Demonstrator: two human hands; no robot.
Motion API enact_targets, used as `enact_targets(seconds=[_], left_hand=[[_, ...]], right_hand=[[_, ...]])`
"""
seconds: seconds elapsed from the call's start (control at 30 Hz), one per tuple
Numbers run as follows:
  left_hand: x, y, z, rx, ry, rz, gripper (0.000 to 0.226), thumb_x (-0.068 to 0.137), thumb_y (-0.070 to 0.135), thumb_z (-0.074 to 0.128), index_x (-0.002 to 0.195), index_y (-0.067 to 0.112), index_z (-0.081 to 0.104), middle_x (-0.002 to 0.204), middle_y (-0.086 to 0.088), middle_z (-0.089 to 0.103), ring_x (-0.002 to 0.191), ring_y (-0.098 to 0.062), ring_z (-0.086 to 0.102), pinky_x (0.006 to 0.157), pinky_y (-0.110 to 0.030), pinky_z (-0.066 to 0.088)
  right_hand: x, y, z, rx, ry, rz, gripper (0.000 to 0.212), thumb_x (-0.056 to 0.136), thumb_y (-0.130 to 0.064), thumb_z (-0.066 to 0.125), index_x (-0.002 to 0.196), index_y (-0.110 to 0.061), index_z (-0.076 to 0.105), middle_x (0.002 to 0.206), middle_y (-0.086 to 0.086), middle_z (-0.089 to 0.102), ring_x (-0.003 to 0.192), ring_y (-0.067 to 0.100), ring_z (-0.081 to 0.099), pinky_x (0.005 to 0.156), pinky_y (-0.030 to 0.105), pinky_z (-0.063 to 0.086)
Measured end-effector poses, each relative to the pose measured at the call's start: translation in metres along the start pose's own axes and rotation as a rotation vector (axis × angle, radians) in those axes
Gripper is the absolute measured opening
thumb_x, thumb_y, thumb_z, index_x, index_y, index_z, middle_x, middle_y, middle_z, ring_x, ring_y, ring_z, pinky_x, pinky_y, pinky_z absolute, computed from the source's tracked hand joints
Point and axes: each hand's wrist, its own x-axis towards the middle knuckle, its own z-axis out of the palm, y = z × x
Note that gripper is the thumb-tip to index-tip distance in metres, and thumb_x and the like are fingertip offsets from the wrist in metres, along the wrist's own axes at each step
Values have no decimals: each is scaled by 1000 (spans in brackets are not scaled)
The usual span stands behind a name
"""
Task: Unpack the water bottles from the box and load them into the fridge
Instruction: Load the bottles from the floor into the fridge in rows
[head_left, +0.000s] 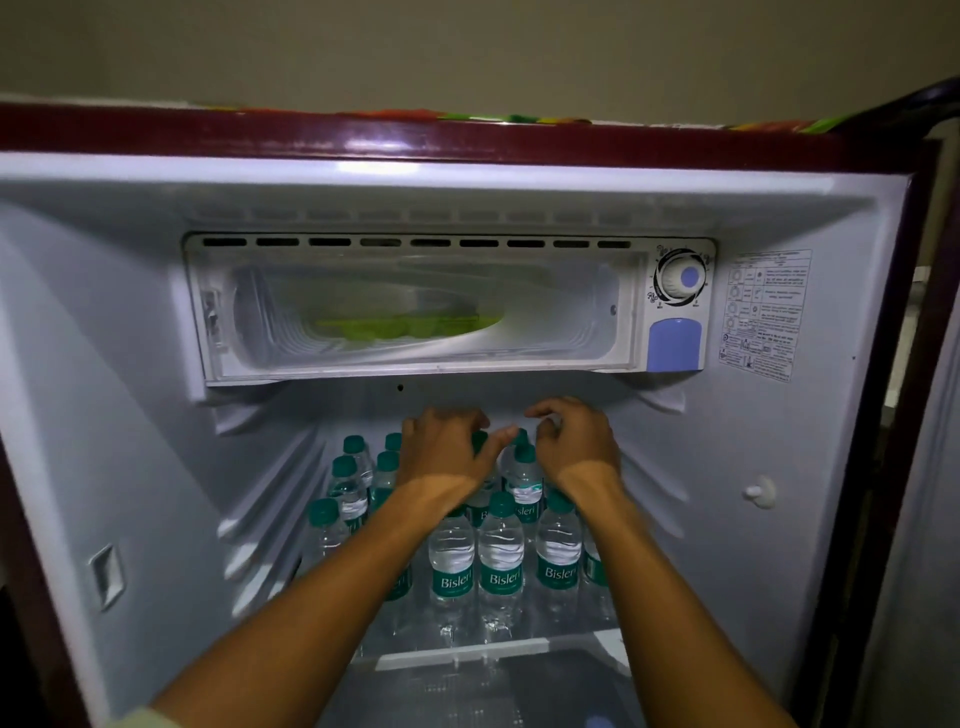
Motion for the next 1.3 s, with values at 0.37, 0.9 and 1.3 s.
enact_targets(seconds=[0.37,0.9,1.3], left_hand=[[-66,-5,-45,-88,132,-63,34,90,44,63,117,23,68,117,3,70,114,-22,57,99,-44,43],[-179,-8,-107,-286,208,-73,27,91,27,68,116,18,68,110,10,69,102,-3,62,87,-11,45],[-306,-72,-194,-127,363,-315,21,92,16,66,111,8,69,103,0,72,90,-8,69,79,-21,55]], right_hand=[[-66,-48,2,243,12,-191,28,90,-1,59,100,-21,77,100,-11,68,80,0,59,71,13,48],[-161,-109,13,660,-82,-302,26,92,-11,61,108,-30,71,97,-14,69,76,13,63,61,18,49],[-256,-147,66,809,-407,-515,16,95,-11,64,106,-19,73,92,1,69,71,20,61,58,41,47]])
